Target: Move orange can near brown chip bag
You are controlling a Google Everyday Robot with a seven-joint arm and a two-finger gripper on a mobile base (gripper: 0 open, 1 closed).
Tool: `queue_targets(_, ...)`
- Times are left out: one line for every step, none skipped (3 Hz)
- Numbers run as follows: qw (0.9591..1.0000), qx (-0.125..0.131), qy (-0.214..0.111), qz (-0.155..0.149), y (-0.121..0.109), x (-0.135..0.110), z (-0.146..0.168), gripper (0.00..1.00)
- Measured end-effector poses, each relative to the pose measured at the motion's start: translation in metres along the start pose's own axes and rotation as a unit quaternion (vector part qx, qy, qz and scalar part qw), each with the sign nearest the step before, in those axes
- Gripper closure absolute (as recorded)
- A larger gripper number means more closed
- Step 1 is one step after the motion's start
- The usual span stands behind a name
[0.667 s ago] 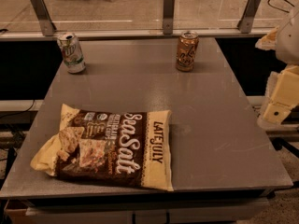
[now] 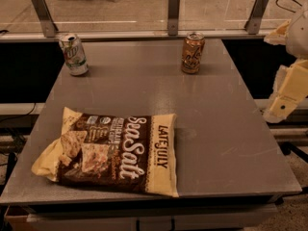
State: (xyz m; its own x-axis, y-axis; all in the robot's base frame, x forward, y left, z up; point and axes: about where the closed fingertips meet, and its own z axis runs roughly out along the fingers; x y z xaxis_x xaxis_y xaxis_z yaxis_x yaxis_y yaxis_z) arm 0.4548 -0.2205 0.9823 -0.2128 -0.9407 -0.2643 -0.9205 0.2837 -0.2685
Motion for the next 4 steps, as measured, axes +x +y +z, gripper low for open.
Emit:
queue_targets(0.9990,0.017,-0.038,0.013,-0.043,-0.018,0.027,0.00)
queue_targets(0.9956,0.032,-0.081,0.034,-0.091,-0.040,0.061,0.00)
queue_targets(0.9890,0.044,-0.125,0.066,-0.133,-0.058,0.094,0.00)
queue_targets(0.9785,0.056,-0.172,0.099,-0.167,-0.071,0.121,0.00)
